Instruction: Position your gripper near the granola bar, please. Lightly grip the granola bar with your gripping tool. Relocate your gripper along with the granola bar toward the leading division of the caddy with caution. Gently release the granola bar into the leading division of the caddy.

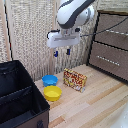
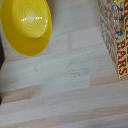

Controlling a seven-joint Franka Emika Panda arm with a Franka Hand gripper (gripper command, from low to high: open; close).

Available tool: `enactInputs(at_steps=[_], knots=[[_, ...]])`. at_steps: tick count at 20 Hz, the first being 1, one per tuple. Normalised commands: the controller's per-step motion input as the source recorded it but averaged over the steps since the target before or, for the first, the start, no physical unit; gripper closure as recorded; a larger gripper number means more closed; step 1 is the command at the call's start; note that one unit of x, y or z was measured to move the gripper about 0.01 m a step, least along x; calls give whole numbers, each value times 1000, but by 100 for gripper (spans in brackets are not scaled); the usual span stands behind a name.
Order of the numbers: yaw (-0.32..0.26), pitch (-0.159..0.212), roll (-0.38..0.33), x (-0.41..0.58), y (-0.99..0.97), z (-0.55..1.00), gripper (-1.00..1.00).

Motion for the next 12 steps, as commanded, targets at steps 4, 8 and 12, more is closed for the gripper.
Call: enactInputs(at_steps=[4,8,12], knots=[[-30,-28,50,0,-787,-216,-100],[0,0,55,0,-905,-255,-100],[0,0,35,0,-712,-249,-100]])
